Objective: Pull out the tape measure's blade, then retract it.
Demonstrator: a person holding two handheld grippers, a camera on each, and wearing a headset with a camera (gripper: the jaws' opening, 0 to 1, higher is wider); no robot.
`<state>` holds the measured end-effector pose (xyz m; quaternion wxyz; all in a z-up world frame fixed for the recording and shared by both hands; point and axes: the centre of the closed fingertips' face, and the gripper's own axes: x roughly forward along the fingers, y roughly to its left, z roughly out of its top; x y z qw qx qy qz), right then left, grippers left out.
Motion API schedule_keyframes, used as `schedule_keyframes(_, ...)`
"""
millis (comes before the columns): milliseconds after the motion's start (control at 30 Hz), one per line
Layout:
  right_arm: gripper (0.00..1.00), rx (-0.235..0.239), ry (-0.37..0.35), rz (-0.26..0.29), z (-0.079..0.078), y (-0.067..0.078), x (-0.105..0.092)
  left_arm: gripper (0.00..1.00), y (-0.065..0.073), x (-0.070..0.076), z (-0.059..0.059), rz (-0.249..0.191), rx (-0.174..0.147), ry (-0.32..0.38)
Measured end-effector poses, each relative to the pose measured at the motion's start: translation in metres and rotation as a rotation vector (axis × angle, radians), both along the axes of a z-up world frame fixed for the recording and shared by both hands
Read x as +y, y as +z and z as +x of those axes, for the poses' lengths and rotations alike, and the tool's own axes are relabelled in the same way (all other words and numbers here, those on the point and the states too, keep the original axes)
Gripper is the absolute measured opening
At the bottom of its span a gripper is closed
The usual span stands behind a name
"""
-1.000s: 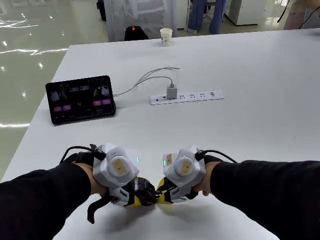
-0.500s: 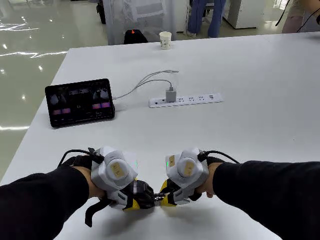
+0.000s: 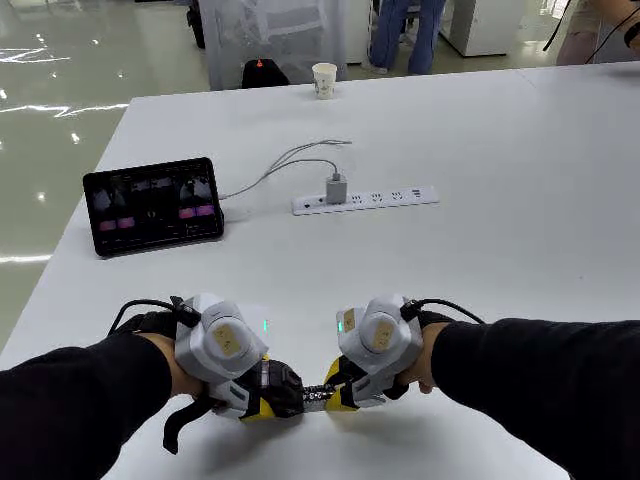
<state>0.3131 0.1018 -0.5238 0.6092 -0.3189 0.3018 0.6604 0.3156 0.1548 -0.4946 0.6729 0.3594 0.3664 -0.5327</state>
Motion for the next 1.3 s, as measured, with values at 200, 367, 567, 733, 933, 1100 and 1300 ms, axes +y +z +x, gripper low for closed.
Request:
schedule_keyframes(200, 0.11, 0.0, -0.001, 0.004, 0.0, 0.001, -0.001, 0.32, 0.0, 0.0, 0.0, -0.001, 0.001, 0.001)
schedule_keyframes(367, 0.11, -0.001, 0.004, 0.001, 0.0, 0.001, -0.004, 0.32, 0.0, 0.0, 0.0, 0.001, 0.001, 0.002)
schedule_keyframes(567, 0.11, -0.003, 0.007, -0.006, 0.001, 0.001, -0.012, 0.32, 0.0, 0.0, 0.0, 0.0, 0.003, 0.003)
schedule_keyframes(733, 0.11, -0.004, 0.008, -0.011, 0.003, 0.001, -0.016, 0.32, 0.0, 0.0, 0.0, 0.0, -0.001, 0.007)
schedule_keyframes(933, 0.11, -0.004, 0.011, -0.017, 0.004, 0.001, -0.019, 0.32, 0.0, -0.001, 0.0, -0.001, 0.001, 0.008)
schedule_keyframes(1100, 0.11, -0.006, 0.01, -0.022, 0.004, 0.001, -0.023, 0.32, 0.0, -0.001, 0.0, -0.009, 0.001, 0.007)
schedule_keyframes(1300, 0.11, -0.002, 0.005, -0.026, 0.006, 0.003, -0.029, 0.32, 0.0, -0.001, 0.0, -0.009, 0.0, 0.007)
